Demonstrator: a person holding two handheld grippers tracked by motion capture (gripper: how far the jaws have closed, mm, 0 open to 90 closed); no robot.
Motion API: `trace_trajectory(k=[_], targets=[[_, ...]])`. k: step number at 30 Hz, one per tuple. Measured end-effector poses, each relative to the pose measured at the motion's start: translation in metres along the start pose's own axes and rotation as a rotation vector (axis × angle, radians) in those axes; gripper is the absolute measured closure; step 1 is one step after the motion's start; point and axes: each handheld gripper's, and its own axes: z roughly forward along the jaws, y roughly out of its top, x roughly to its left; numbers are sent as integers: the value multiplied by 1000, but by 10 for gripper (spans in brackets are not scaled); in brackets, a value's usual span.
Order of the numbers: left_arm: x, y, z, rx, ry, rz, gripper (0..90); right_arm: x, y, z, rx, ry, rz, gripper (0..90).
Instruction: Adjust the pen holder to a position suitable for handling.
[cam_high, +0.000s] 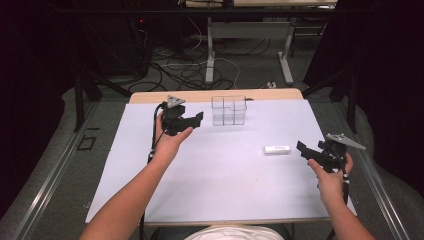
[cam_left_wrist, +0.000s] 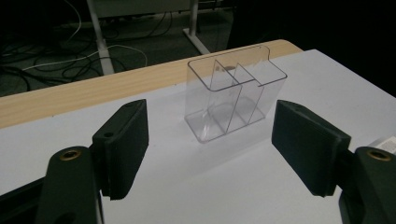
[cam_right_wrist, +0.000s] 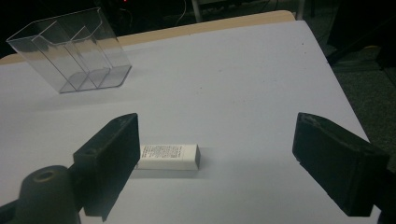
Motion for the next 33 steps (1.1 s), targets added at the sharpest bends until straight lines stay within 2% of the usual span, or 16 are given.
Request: trace_trajectory(k=[5,10,17,20,25,27,28,30,33], targets=[[-7,13,13,-5,7,-8,277,1,0,-2,-5,5,8,145],[-9,28,24,15,24,-15,276,1,-1,-2,5,10,16,145],[-11,47,40,39,11,-49,312,0,0,-3,-2,10,6,143],[-15,57,49,55,8,-48,323,1,0,-3,-3,6,5,143],[-19,64,61,85,9,-34,356,2,-1,-3,0,7,2,143],[-20,68,70,119,11,-41,387,2,-1,-3,-7,10,12,143],[-20,68,70,119,11,-41,391,2,-1,-3,-7,10,12,143],[-21,70,79,150,30,-46,394,1,0,-4,-3,2,11,143],[-20,69,86,156,44,-51,406,0,-1,-3,8,3,22,143]])
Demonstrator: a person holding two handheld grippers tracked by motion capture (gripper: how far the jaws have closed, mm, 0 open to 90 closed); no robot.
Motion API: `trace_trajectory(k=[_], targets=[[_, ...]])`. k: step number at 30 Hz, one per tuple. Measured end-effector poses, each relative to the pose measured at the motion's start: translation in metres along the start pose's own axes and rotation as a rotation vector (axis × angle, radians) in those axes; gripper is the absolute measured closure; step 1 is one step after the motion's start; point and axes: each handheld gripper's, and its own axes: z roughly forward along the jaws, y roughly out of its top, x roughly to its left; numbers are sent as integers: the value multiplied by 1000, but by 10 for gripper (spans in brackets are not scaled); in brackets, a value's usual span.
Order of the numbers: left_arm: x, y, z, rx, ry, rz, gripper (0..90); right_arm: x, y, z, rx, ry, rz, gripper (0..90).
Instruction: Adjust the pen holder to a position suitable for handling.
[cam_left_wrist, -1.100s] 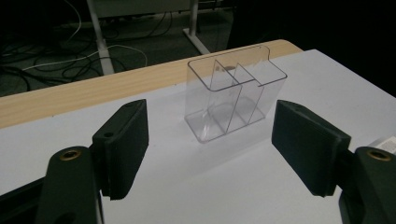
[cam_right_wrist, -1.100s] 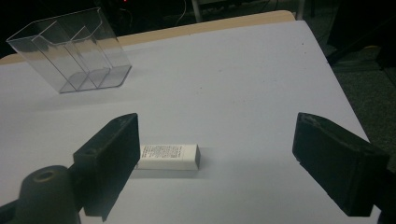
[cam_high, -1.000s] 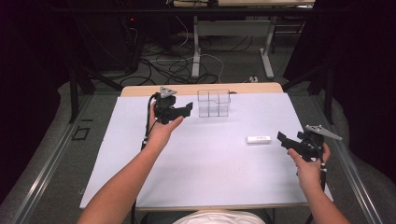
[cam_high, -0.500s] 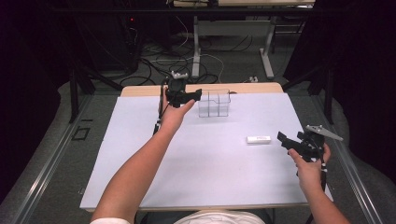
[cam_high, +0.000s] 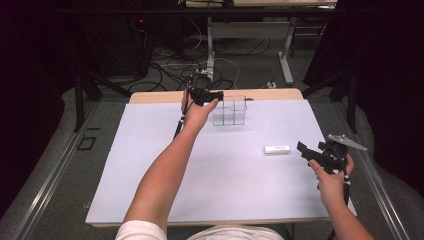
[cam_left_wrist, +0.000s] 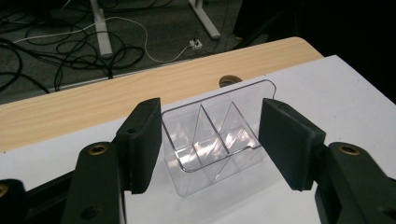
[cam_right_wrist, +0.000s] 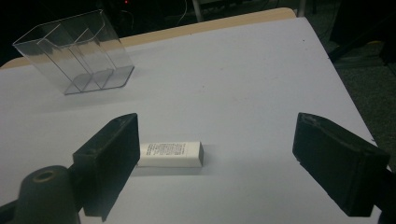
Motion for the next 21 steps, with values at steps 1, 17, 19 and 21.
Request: trace_trajectory(k=[1,17,19,21], targets=[[0,0,0,0,0,0,410,0,0,1,-5,0,4,143],[11,-9,25,61,74,-93,534,2,-2,4,16,25,20,144],[12,-10,29,77,80,-116,551,1,-2,5,9,27,13,144],[12,-11,30,79,82,-120,564,1,-2,4,19,24,12,144]])
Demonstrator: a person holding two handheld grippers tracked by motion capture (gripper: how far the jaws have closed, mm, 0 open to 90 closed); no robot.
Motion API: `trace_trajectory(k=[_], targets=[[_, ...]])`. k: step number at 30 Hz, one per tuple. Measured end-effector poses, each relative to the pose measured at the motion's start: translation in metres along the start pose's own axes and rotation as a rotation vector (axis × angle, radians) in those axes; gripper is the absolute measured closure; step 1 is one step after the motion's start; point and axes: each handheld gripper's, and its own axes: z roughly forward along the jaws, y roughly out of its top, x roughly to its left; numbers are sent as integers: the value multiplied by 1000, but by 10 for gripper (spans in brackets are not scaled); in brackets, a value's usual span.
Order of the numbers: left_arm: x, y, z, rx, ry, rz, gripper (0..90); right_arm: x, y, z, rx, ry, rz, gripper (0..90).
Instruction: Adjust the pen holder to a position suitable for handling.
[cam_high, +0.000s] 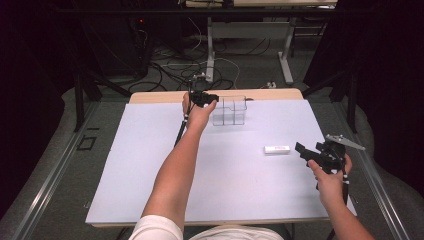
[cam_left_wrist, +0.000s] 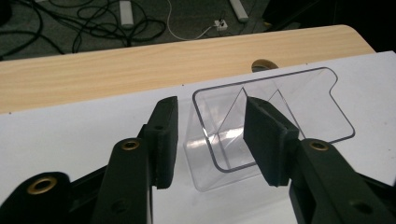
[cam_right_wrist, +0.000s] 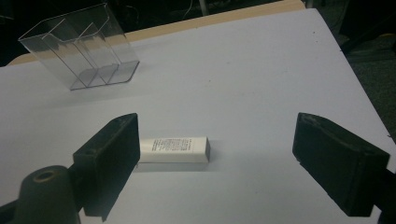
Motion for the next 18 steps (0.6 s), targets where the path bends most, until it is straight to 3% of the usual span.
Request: trace_trajectory(k=[2,4,18], targets=[[1,-1,3,4,3,0,583,1,0,0,1,5,25,144],[2,-1,6,14,13,-2,599,-1,0,0,-1,8,3,144],[6,-12,22,50,11,-48,684,0,-1,1,8,22,35,145]])
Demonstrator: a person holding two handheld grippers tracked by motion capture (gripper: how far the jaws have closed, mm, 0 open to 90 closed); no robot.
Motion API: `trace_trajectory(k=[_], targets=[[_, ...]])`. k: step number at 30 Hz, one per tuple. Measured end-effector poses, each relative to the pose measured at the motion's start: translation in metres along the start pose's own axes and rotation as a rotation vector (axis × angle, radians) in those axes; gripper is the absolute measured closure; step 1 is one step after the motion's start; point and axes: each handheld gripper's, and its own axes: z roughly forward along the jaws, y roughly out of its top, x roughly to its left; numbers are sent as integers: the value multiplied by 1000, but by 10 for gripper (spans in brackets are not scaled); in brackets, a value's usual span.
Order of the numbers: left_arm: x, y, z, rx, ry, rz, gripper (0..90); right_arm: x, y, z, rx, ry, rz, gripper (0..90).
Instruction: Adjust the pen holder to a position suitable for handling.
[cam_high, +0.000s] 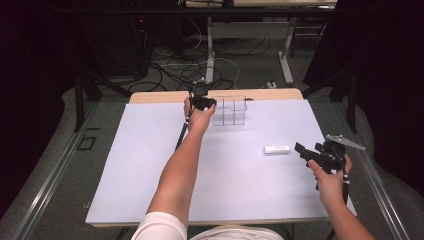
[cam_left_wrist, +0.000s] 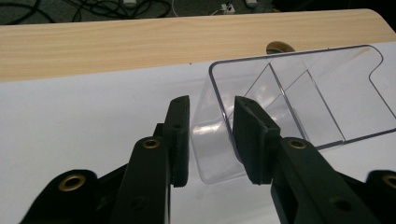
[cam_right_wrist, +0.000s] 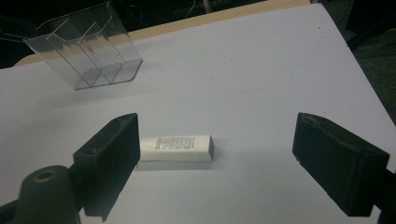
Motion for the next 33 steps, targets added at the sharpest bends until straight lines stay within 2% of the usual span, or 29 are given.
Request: trace_trajectory(k=[2,3,5,6,8,11,14,15,20,21,23,24,25,30,33], targets=[[-1,0,0,-6,0,3,710,-1,0,0,-3,-5,-18,145],[-2,0,-1,2,2,7,719,0,0,1,-5,-4,-4,145],[-3,-1,0,0,-2,3,733,-1,-1,3,-27,-3,-12,145],[-3,-1,1,2,-4,-1,745,-1,0,1,-6,2,-17,145],[-3,-2,1,9,-16,-18,762,-1,0,1,0,-7,-18,145],[-5,-2,1,5,-23,-38,835,0,0,0,3,-2,-20,145],[-3,-3,1,1,-36,-80,842,1,0,0,5,-1,-6,145],[-2,-3,1,-6,-40,-93,847,0,0,0,3,-2,-21,145],[-4,-4,0,-14,-40,-87,869,-1,-1,2,-3,4,-24,146],[-4,-4,0,-12,-42,-78,872,-1,0,1,11,-7,-27,146],[-6,-4,0,-21,-27,-67,879,-1,0,1,8,-7,-25,146],[-6,-4,-1,-19,-25,-70,880,-1,0,1,8,-8,-25,146],[-4,-4,-3,-7,-31,-73,880,0,-1,1,8,-1,-5,146],[-3,-6,-6,-9,-23,-86,882,0,-1,2,12,1,-2,146],[1,-8,-11,2,-29,-114,881,-1,-1,2,10,2,-11,146]])
